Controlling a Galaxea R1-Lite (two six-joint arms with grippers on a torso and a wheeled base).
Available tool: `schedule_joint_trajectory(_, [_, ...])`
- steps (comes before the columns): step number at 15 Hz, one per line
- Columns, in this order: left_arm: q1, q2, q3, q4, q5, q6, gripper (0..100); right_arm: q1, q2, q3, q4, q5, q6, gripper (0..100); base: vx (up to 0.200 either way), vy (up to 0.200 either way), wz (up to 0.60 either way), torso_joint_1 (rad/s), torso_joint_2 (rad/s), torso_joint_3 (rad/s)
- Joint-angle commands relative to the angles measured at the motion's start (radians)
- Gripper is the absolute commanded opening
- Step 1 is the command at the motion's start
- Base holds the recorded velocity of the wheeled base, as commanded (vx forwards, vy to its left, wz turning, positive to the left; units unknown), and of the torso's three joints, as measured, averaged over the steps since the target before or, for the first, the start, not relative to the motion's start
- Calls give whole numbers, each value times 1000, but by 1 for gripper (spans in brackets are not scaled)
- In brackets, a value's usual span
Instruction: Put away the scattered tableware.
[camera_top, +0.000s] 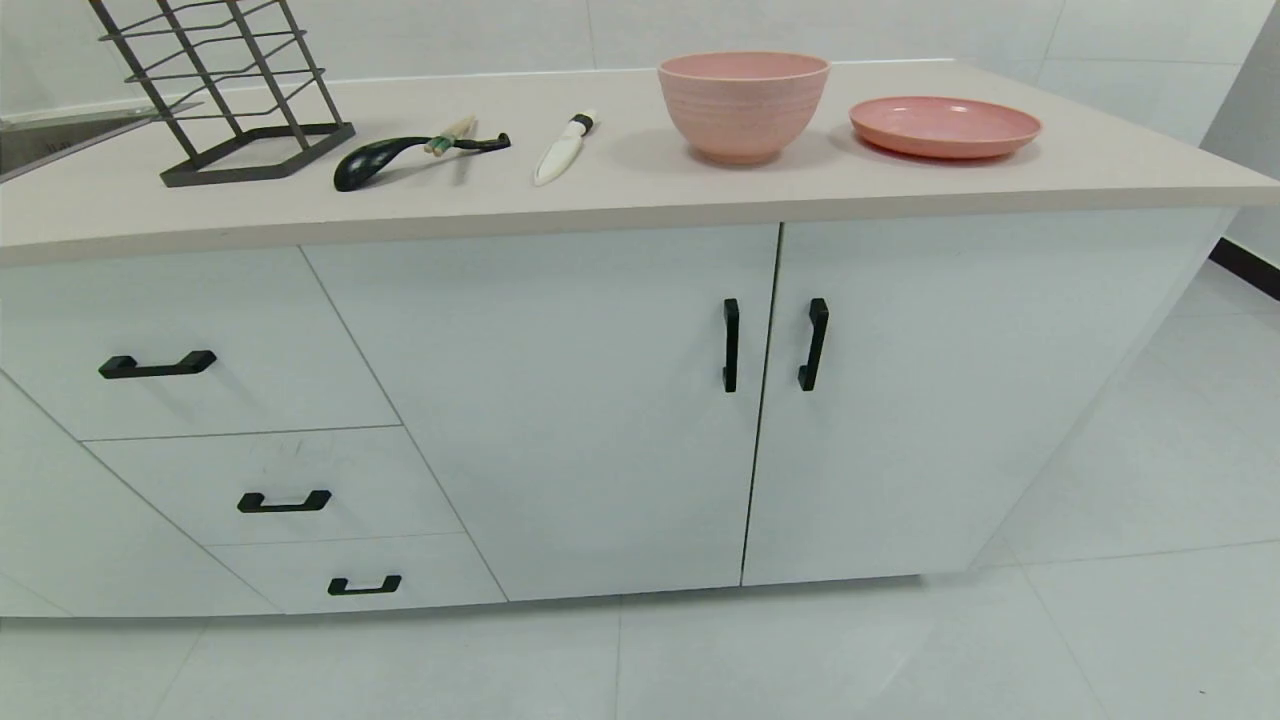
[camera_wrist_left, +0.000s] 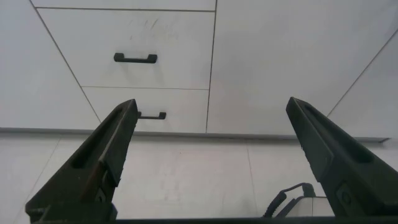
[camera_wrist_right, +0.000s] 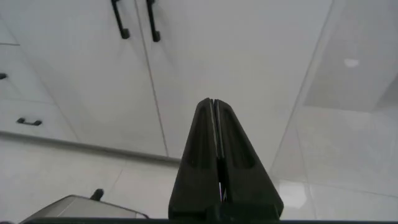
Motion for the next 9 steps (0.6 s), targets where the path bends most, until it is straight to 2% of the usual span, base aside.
schedule_joint_trajectory(1, [0,0,0,-1,1,0,100,41,161,-41,4,48,0,0,0,0,0,0,0,0])
schedule_joint_trajectory(3, [0,0,0,-1,1,0,100,87,248,-58,2,65,-2,0,0,0,0,0,0,0])
schedule_joint_trajectory(7, [0,0,0,-1,1,0,100,268,549,-215,-13,74,-11,0,0,0,0,0,0,0])
schedule_joint_trajectory(8, [0,0,0,-1,1,0,100,275,603,-219,-49,80,-28,100,0,0,0,0,0,0])
schedule_joint_trajectory(9, [0,0,0,-1,1,0,100,273,675,-209,-142,89,-54,100,0,0,0,0,0,0])
